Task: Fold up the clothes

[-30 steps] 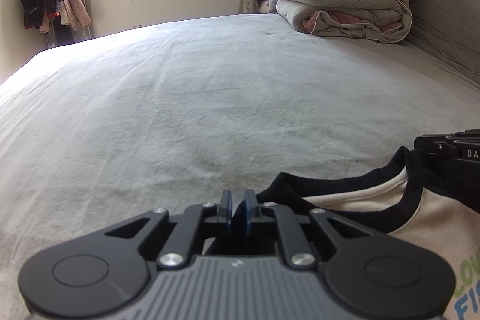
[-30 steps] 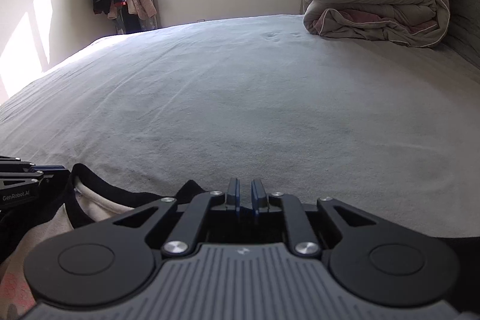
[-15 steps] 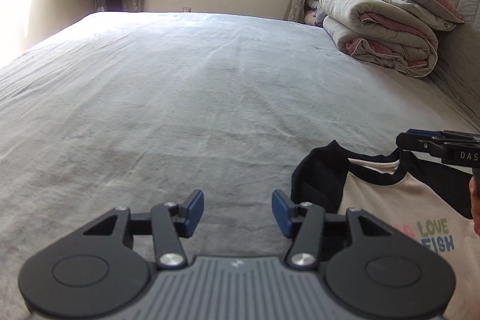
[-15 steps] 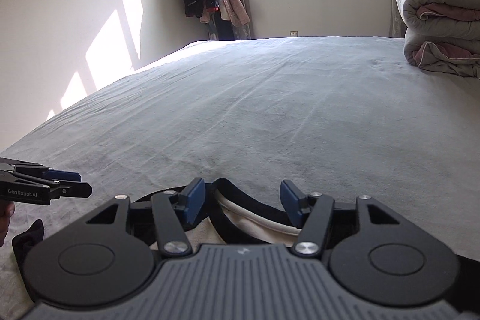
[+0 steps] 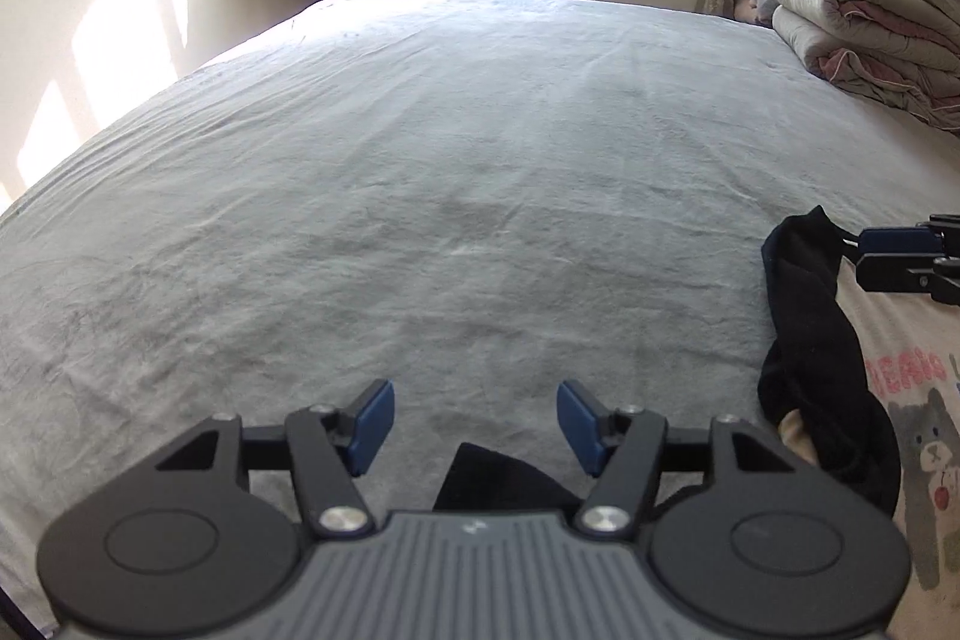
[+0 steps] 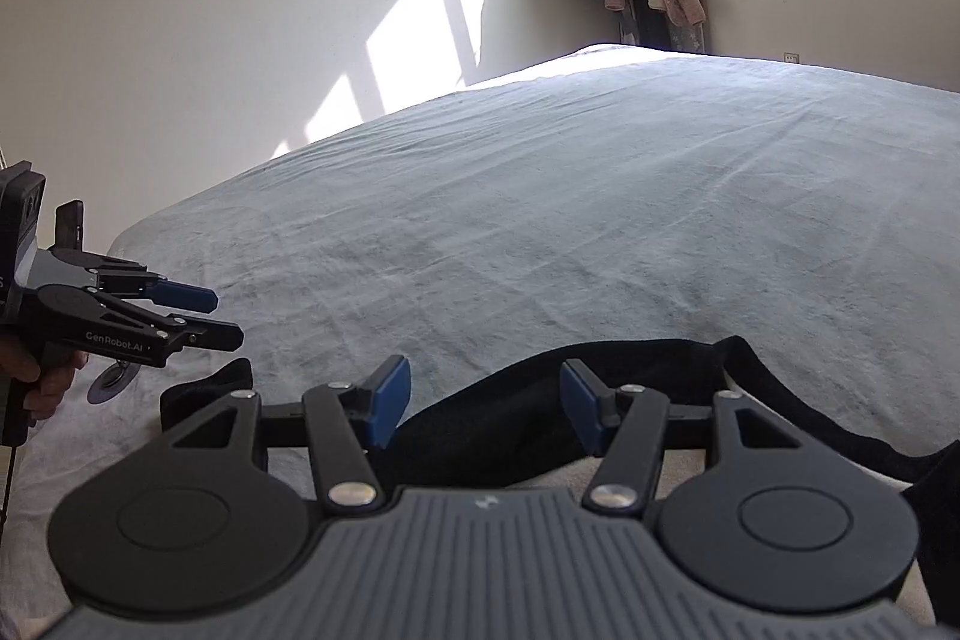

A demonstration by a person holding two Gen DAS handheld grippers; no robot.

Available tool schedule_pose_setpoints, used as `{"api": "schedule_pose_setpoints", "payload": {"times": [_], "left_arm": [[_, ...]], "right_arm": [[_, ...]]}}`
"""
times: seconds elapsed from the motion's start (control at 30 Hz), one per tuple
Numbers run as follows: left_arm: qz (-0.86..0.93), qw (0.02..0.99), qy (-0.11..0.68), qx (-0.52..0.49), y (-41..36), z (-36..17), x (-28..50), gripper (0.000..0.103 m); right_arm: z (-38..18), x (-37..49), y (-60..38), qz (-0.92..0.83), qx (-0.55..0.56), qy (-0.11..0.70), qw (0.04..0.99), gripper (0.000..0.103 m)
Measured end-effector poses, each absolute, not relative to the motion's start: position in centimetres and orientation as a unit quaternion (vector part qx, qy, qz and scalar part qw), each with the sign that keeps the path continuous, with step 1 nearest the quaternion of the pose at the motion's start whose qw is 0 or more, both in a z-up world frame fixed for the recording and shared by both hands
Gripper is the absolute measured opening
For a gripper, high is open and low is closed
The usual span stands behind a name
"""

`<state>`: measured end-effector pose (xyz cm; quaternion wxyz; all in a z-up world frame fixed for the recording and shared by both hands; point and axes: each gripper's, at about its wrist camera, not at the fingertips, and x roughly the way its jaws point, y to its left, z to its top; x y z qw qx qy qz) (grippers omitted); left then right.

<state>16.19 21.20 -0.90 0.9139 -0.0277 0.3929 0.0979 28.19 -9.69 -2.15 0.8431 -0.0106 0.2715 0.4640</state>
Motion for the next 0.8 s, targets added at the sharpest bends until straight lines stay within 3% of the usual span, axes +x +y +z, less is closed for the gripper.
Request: {"api": "schedule_pose_setpoints", "payload": {"times": [0.1, 0.17, 0.23, 0.3, 0.8], "left_arm": [[0.083, 0.904, 0.417, -0.049, 22.0, -2.3, 16.3, 0.055], [0.076, 0.897, 0.431, -0.054, 22.3, -3.1, 16.3, 0.046], [0.068, 0.896, 0.435, -0.065, 22.4, -3.4, 16.1, 0.020], [0.070, 0.899, 0.428, -0.066, 22.3, -3.3, 16.0, 0.010], [0.321, 0.919, 0.231, -0.009, 25.5, 2.6, 15.9, 0.008]], "right_arm": [[-2.4, 27.9, -9.0, 0.474, -0.018, 0.274, 0.837, 0.060], [-2.6, 27.8, -8.6, 0.477, -0.022, 0.277, 0.834, 0.060], [-2.9, 27.8, -8.4, 0.477, -0.024, 0.281, 0.832, 0.060], [-3.2, 28.0, -8.3, 0.473, -0.023, 0.285, 0.833, 0.060], [-3.8, 29.5, -9.6, 0.413, 0.011, 0.290, 0.864, 0.060]]}}
